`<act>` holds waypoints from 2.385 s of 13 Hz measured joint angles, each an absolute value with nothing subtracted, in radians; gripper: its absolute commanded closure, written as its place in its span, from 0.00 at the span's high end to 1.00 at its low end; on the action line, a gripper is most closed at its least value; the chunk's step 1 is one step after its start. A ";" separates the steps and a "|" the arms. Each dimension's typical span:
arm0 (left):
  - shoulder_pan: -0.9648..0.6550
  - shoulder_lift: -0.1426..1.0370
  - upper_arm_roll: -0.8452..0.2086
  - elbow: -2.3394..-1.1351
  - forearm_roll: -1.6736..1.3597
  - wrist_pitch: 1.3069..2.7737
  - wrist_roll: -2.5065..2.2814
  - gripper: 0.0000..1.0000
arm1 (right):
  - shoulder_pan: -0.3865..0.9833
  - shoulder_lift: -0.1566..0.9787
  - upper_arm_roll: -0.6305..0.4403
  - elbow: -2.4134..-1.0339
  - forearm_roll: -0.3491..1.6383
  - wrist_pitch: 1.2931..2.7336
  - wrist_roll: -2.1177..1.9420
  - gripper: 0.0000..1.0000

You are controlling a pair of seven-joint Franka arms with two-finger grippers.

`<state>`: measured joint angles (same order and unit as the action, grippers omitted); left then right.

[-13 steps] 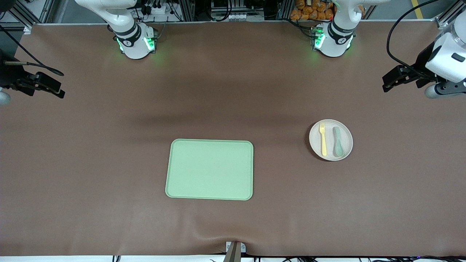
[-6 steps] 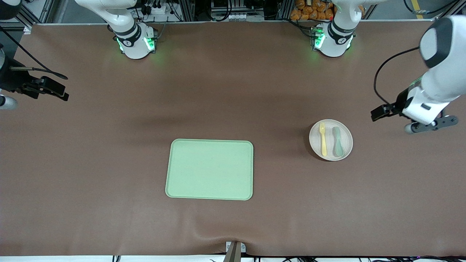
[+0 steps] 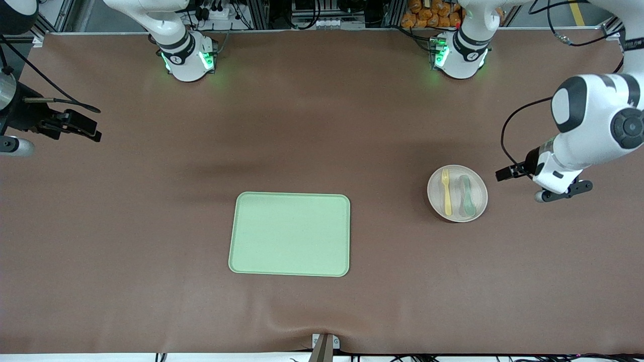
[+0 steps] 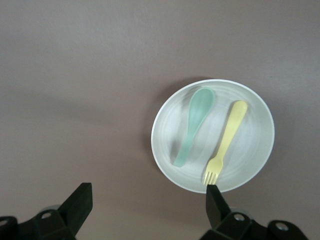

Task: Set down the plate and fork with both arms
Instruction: 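Lower the left gripper and grasp the white plate's rim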

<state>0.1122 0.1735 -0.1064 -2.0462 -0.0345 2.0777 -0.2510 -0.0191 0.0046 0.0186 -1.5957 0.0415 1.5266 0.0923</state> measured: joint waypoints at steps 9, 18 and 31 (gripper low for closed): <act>0.174 0.405 -0.106 -2.046 -0.188 2.214 -0.219 0.74 | -0.037 0.005 0.010 -1.596 0.042 1.527 0.093 1.00; 0.182 0.474 -0.107 -2.043 -0.220 2.248 -0.206 0.44 | -0.037 0.005 0.010 -1.596 0.042 1.527 0.093 1.00; 0.186 0.491 -0.120 -2.035 -0.231 2.253 -0.177 0.00 | -0.037 0.005 0.010 -1.596 0.042 1.527 0.093 1.00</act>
<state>0.1856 0.4912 -0.1203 -2.0350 -0.2313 2.2533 -0.1770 -0.0371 0.0048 0.0099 -1.5955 0.0416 1.5271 0.0928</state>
